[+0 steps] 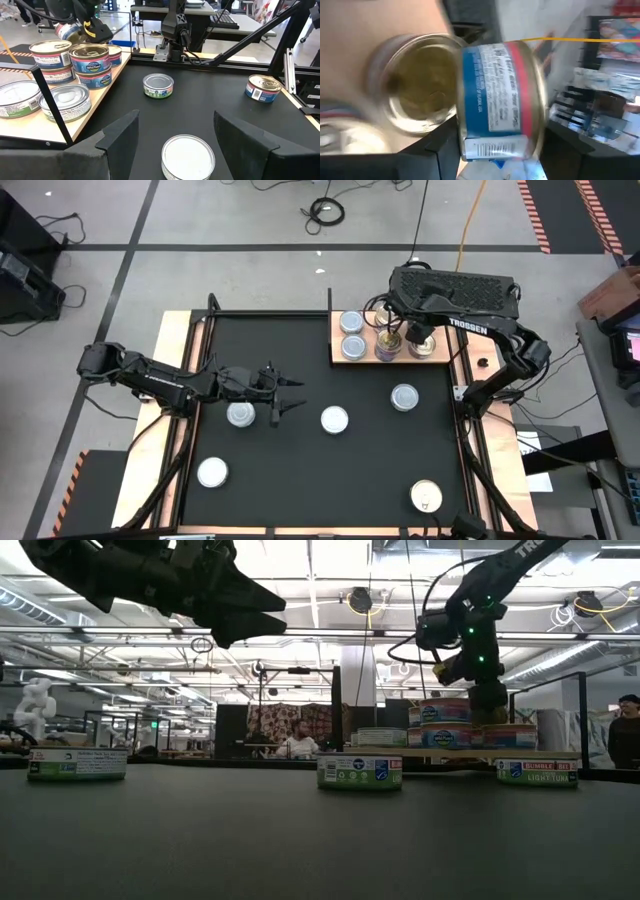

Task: Stack canned seafood by type on shelf
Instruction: Stack the blue pink tuna can on top of the other blue pink tuna can on the shelf

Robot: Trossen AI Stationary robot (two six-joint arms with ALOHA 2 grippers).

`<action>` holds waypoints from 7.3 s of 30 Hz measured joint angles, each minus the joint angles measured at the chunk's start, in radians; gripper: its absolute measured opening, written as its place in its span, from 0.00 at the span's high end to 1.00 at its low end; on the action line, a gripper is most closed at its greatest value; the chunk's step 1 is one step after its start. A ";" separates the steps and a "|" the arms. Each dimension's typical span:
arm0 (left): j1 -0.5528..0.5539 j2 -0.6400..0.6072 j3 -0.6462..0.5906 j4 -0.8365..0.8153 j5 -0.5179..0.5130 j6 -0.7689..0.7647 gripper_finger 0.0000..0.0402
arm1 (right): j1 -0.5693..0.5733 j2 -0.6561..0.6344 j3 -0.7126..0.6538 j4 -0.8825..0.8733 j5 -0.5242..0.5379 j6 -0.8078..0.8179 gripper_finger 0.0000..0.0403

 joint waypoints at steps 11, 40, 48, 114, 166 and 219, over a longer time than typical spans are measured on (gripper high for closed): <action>0.000 0.000 0.000 0.000 0.000 0.000 0.37 | 0.002 0.003 -0.004 -0.063 -0.084 0.034 0.31; 0.000 0.000 0.000 0.000 0.003 0.000 0.37 | 0.082 -0.030 0.150 -0.335 -0.252 0.181 0.23; 0.000 0.000 0.000 0.001 0.003 -0.001 0.37 | 0.168 -0.098 0.169 -0.386 -0.514 0.253 0.23; -0.075 0.212 0.011 0.339 0.399 0.130 0.37 | 1.511 0.124 0.168 0.042 -0.963 2.535 0.23; -0.119 0.526 0.339 0.174 0.357 0.154 0.37 | 1.546 0.280 0.167 -0.143 -0.805 2.107 0.37; -0.208 1.037 0.931 -0.166 0.326 0.180 0.56 | 1.647 0.162 0.015 -0.386 -0.440 2.609 0.63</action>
